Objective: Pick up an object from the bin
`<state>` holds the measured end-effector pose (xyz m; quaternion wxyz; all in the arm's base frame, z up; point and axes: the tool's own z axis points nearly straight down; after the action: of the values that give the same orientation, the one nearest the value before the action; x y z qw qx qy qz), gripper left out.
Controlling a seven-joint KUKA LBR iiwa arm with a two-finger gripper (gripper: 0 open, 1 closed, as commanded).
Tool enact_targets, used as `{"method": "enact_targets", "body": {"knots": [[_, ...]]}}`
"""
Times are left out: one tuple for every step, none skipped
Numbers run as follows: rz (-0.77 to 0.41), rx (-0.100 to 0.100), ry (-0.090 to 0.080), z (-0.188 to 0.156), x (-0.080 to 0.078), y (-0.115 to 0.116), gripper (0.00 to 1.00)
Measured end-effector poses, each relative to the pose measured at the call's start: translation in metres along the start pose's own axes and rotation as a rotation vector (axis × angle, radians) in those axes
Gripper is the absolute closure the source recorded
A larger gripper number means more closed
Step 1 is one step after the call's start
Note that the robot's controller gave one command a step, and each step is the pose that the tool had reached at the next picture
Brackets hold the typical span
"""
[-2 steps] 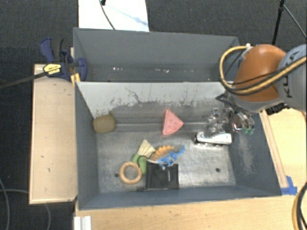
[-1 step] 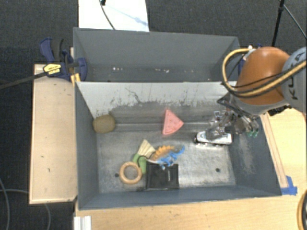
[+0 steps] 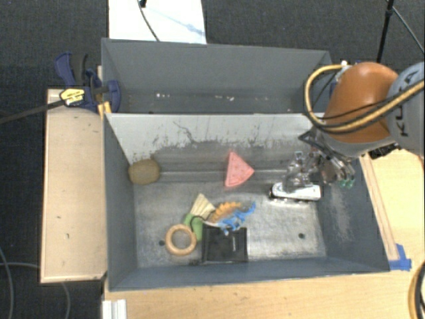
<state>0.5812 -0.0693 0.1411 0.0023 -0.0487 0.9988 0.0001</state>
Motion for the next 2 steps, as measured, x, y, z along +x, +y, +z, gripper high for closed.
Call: {"method": "enact_targets", "body": {"knots": [[0.002, 0.000, 0.002, -0.0026, 0.0025, -0.0022, 1.00], [0.030, 0.000, 0.000, -0.0083, -0.0031, -0.0021, 0.00]]}}
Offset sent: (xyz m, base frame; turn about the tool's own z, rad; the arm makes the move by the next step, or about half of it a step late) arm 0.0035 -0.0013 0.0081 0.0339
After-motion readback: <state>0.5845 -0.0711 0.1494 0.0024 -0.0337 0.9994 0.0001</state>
